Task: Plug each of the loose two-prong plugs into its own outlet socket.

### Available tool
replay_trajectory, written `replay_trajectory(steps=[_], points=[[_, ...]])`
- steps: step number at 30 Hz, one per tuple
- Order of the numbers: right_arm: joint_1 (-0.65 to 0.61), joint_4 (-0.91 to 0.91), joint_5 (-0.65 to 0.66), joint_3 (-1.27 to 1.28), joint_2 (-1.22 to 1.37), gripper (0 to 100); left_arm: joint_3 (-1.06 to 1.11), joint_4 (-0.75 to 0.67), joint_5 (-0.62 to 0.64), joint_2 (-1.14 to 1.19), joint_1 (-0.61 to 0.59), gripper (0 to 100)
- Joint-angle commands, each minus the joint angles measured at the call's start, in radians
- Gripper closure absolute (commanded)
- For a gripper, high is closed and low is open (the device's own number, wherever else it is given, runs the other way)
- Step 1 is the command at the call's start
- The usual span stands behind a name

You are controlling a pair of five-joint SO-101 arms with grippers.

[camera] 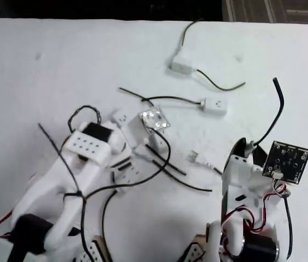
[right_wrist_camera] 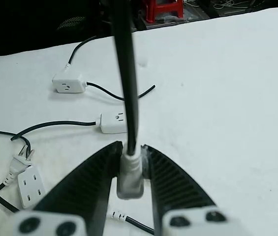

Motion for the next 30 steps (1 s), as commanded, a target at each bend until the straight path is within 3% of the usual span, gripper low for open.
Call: replay_trajectory(steps=[1,4,6,8,10,18,23,30], points=[[0.001,0.001,0.0,-0.04,0.002,98.1,-0.068,0.0,-0.003,0.05,-0.012,81],[-0.028,0.001,0.0,-0.037,0.002,98.1,-0.132,0.149,0.035,0.048,-0.005,75],[-0.061,0.005,0.0,-0.034,0.002,98.1,-0.16,0.221,0.16,0.025,0.012,71],[-0.081,0.022,0.0,-0.034,0.002,98.1,-0.153,0.226,0.29,-0.002,0.019,68],[-0.082,0.024,0.0,-0.034,0.002,98.1,-0.114,0.193,0.33,-0.016,0.019,67],[-0.084,0.024,0.0,-0.034,0.002,98.1,0.14,-0.084,0.33,0.015,0.005,67],[-0.085,0.024,0.0,-0.034,0.002,98.1,0.084,-0.094,0.315,0.087,-0.033,75],[-0.081,0.025,0.0,-0.034,0.002,98.1,-0.121,0.017,0.118,0.311,-0.03,87]])
